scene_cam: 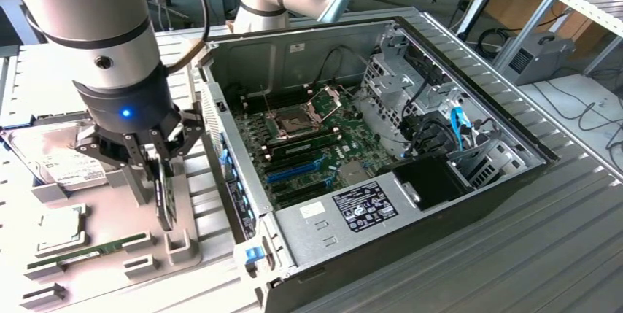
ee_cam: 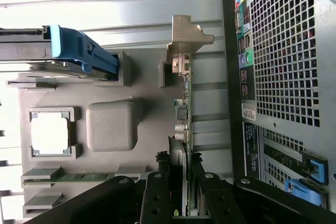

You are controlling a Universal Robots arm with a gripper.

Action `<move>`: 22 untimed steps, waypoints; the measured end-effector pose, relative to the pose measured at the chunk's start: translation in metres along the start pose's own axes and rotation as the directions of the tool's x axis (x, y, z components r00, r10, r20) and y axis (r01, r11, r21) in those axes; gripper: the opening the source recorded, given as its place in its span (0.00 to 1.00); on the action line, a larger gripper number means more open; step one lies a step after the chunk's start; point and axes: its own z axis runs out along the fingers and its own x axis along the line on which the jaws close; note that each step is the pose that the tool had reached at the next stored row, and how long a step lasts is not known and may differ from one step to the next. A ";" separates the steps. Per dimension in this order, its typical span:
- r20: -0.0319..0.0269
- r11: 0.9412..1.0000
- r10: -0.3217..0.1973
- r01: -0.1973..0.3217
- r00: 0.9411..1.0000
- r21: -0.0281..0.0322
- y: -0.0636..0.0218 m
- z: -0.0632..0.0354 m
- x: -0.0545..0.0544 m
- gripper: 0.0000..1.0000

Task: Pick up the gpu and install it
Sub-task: 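Pick up the gpu and move the gpu toward the slot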

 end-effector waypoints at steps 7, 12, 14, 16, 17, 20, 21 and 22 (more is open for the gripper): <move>0.000 1.000 0.000 0.000 1.000 0.000 0.0000 -0.0022 0.000 0.26; 0.000 1.000 0.000 0.000 1.000 0.000 0.0001 -0.0036 0.000 0.26; 0.000 1.000 0.000 0.000 1.000 0.000 0.0001 -0.0040 0.000 0.26; 0.000 1.000 0.000 0.000 1.000 0.000 0.0001 -0.0044 0.000 0.26; 0.000 1.000 0.000 0.000 1.000 0.000 0.0001 -0.0047 0.000 0.26; 0.000 1.000 0.000 0.000 1.000 0.000 0.0001 -0.0058 0.000 0.26; 0.000 1.000 0.000 0.000 1.000 0.000 0.0001 -0.0062 0.000 0.26; 0.000 1.000 0.000 0.000 1.000 0.000 0.0001 -0.0064 0.000 0.26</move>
